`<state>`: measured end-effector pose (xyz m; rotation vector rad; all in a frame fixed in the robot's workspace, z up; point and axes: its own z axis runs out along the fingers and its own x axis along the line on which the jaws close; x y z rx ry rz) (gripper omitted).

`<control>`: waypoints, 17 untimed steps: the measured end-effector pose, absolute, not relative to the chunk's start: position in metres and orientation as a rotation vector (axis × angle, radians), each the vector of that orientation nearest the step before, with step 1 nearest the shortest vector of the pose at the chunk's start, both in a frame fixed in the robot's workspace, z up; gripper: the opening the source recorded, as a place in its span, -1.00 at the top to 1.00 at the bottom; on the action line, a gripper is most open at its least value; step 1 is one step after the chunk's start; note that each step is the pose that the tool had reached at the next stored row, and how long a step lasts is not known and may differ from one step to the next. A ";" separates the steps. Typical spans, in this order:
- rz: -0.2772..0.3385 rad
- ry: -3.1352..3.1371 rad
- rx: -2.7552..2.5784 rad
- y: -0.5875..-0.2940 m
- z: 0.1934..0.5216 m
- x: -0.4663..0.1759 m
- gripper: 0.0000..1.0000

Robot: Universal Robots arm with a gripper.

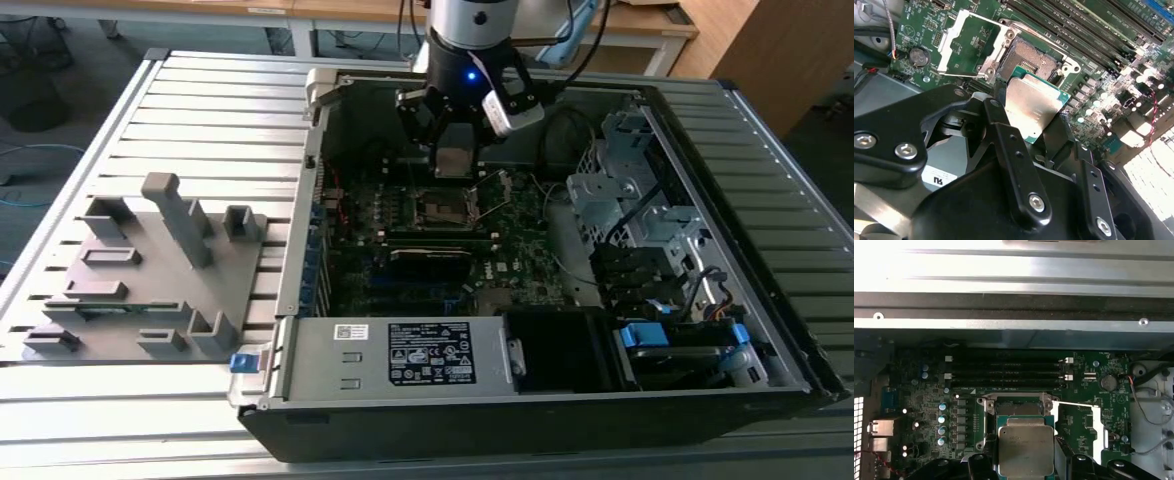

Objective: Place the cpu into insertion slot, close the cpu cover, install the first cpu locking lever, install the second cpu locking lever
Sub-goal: 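Place the cpu into insertion slot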

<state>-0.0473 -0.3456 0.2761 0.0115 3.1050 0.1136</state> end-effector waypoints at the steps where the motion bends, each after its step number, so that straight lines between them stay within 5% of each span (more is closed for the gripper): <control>1: 0.114 3.105 0.006 -0.346 0.275 -0.047 -0.07; 17: 0.114 3.105 -0.006 -0.346 0.258 -0.047 -0.07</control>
